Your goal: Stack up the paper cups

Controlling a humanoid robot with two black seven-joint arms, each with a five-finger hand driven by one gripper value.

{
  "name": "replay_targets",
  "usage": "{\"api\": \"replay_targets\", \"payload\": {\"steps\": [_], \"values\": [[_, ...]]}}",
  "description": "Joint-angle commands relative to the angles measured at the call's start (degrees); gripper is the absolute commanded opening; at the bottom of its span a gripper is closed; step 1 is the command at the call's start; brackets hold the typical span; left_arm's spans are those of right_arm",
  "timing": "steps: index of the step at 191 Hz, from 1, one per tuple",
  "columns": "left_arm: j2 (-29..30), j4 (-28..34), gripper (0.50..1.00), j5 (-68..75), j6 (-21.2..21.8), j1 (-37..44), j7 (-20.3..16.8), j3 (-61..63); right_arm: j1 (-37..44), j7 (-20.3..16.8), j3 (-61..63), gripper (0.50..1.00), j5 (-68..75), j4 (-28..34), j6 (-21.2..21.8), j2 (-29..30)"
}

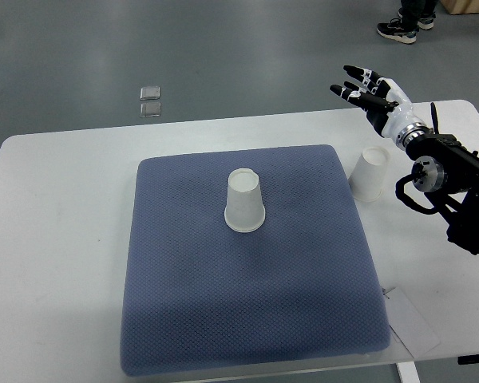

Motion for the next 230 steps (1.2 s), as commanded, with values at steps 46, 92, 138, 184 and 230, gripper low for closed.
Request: {"api": "replay_targets", "payload": {"steps": [46,92,138,184,230], "values": [[0.00,0.26,1.000,-0.09,0.01,-0.05,-0.35,0.00,0.04,-0.01,-0.01,0.911,0.00,0.00,0.35,0.00],[0.00,0.44,1.000,-0.09,0.01,0.13,-0.35,0.26,0.04,0.07,-0.01,0.911,0.00,0.09,0.35,-0.09],[0.00,0.61,1.000,-0.09,0.01,0.13,-0.35,0.09,0.83,-0.01,-0.01,0.911,0.00,0.09,0.53,-0.09],[0.00,0.52,1.000,-0.09,0.01,0.13,-0.35,0.09,0.83,0.07,-0.01,0.911,-0.09,0.18,0.53,-0.09],[0.00,0.52,1.000,-0.09,0.01,0.13,-0.35,0.09,0.48,0.69,-0.01,0.911,0.00,0.09,0.61,-0.27]]}}
